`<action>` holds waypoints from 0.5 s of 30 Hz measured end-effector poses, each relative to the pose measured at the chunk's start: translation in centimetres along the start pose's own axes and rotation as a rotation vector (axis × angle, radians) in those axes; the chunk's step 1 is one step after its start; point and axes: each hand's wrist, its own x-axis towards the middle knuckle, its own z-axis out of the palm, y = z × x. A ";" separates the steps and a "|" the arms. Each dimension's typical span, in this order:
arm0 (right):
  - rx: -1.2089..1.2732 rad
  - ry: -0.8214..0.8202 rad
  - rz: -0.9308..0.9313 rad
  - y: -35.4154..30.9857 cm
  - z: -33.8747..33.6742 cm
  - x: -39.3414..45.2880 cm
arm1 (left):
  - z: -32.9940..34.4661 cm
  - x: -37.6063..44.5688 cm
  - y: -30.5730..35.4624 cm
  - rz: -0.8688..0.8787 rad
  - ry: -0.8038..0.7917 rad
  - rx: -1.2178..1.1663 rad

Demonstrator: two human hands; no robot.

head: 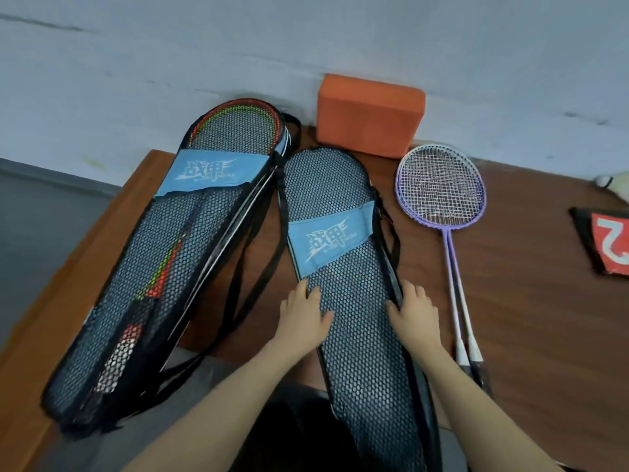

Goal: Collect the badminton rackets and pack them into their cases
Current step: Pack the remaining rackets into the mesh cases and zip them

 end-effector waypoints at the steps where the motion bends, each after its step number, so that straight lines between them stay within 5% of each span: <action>1: 0.031 -0.021 0.002 0.4 0.1 0.1 | 0.2 0.0 0.1 -0.030 0.012 -0.031; 6: 0.403 -0.071 -0.017 1.4 0.1 0.0 | 0.3 0.7 0.4 -0.049 0.108 -0.218; 11: 0.491 -0.003 -0.170 0.4 -1.4 0.1 | -0.5 2.6 0.8 0.029 0.159 -0.368; 15: 0.536 0.008 -0.276 -1.7 -2.9 0.4 | -0.9 4.1 1.7 0.086 0.203 -0.208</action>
